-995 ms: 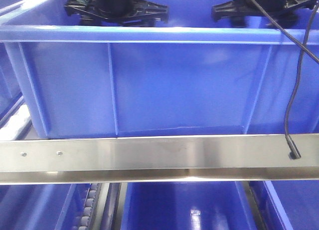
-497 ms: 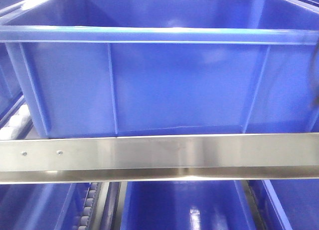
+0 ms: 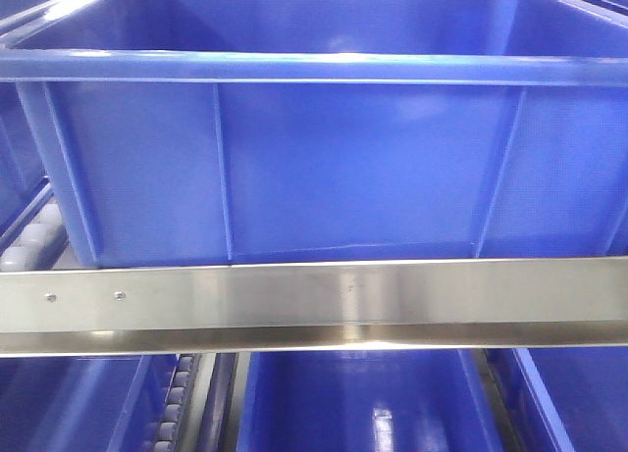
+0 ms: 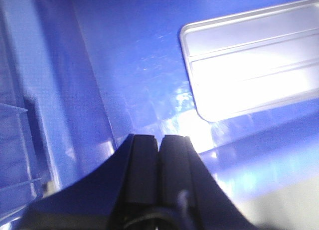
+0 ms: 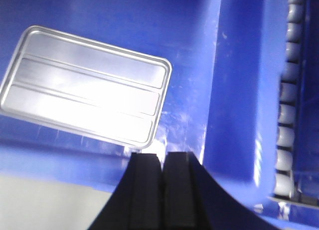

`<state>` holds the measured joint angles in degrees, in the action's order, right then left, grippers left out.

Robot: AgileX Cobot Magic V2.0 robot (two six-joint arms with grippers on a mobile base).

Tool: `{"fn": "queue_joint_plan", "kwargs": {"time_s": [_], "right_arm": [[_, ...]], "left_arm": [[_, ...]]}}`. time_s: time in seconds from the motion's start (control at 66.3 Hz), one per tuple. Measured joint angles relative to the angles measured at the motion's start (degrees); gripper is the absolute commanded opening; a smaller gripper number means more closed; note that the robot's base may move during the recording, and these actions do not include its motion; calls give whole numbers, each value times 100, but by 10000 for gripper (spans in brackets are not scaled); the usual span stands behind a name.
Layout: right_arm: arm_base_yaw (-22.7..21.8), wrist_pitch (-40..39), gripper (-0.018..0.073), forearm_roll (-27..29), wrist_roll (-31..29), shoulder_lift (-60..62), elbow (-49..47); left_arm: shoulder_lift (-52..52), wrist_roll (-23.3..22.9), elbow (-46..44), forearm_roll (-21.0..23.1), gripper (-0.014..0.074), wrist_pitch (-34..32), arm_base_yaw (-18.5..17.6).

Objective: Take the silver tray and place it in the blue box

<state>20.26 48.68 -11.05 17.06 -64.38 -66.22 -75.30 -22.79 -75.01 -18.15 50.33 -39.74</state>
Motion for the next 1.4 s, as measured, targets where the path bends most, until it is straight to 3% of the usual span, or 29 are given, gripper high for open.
{"fn": "queue_joint_plan", "kwargs": {"time_s": [0.377,0.467,0.739,1.402], "right_arm": [[0,-771,57,-11,0,2660,2100],[0,-909,57,-11,0,3339,2480],[0,-1449,57,-153,-123,5026,3460],[0,-1752,57,-174,-154,5213,3724]], "left_arm": [[2803,0,2711,-45,-95,-2301,0],[3464,0,3218,-49,-95,-2602,0],[4927,0,4087,-107,-95,-2742,0],[5031,0,4156,-107,-95,-2802,0]]}}
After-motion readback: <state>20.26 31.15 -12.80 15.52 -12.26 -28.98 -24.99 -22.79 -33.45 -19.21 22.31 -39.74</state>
